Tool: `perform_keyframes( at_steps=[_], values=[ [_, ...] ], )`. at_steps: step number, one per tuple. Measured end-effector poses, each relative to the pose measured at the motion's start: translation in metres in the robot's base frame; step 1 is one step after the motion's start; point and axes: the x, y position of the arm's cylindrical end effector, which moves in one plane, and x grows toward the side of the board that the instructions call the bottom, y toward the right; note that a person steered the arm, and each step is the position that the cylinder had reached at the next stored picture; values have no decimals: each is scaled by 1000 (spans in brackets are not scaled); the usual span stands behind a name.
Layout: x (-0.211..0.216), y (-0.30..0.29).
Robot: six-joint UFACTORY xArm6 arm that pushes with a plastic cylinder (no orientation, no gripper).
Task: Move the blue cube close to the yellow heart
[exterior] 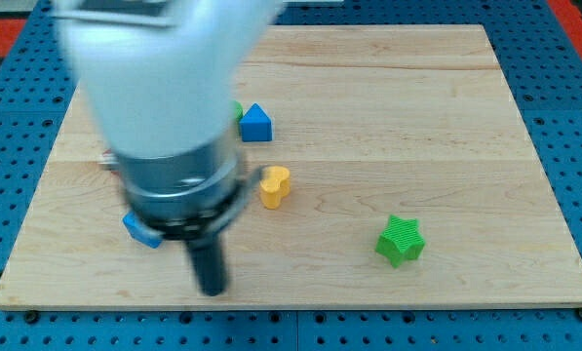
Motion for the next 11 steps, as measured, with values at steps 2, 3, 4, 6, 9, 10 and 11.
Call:
perform_keyframes(
  at_steps=[2,3,4,6,9,10,11],
  values=[
    [-1,-172],
    [-5,-197],
    [-8,-196],
    [-47,-149],
    [-56,-74],
    [-55,-83],
    [-61,-29]
  ],
)
